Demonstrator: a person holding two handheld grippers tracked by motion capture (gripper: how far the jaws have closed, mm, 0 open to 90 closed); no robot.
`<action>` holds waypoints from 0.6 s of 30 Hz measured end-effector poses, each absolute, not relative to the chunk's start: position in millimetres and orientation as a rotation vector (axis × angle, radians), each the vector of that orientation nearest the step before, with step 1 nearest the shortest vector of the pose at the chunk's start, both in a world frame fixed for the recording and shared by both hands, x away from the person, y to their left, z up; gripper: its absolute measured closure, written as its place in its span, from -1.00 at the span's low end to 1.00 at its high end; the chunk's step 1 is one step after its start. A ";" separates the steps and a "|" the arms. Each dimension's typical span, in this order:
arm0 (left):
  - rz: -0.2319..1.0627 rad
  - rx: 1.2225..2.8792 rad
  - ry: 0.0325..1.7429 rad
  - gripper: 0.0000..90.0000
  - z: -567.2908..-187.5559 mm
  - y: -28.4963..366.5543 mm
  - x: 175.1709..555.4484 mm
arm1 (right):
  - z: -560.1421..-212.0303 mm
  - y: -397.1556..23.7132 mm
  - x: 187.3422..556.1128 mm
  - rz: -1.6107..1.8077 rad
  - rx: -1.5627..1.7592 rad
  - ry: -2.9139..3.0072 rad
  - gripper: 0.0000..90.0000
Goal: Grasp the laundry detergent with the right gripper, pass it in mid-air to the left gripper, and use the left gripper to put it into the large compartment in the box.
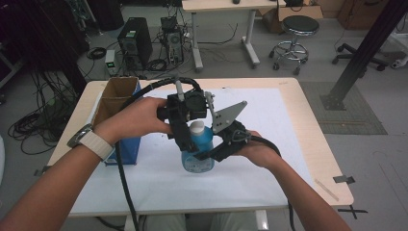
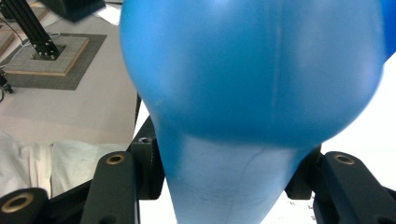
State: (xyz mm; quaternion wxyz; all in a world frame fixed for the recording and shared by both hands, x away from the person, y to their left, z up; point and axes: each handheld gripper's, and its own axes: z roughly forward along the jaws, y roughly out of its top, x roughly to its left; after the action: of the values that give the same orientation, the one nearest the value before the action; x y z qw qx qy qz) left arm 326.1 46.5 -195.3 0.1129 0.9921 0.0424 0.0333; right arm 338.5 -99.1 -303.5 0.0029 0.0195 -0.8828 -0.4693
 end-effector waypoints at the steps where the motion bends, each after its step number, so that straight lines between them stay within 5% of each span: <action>1: 0.097 2.914 0.122 -0.83 -196.3 46.1 326.3 | -303.4 -99.1 338.5 -1.472 0.061 -2.770 0.00; 18: 0.081 2.912 0.124 -0.65 -203.9 45.3 328.7 | -301.9 -99.6 338.4 -1.478 0.052 -2.775 0.00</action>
State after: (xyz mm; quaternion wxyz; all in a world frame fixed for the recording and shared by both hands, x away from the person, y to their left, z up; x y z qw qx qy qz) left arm 328.7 45.3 -203.9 0.1127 0.9924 0.0422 0.0276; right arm 338.4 -99.6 -301.9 -0.0015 0.0165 -0.8826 -0.4699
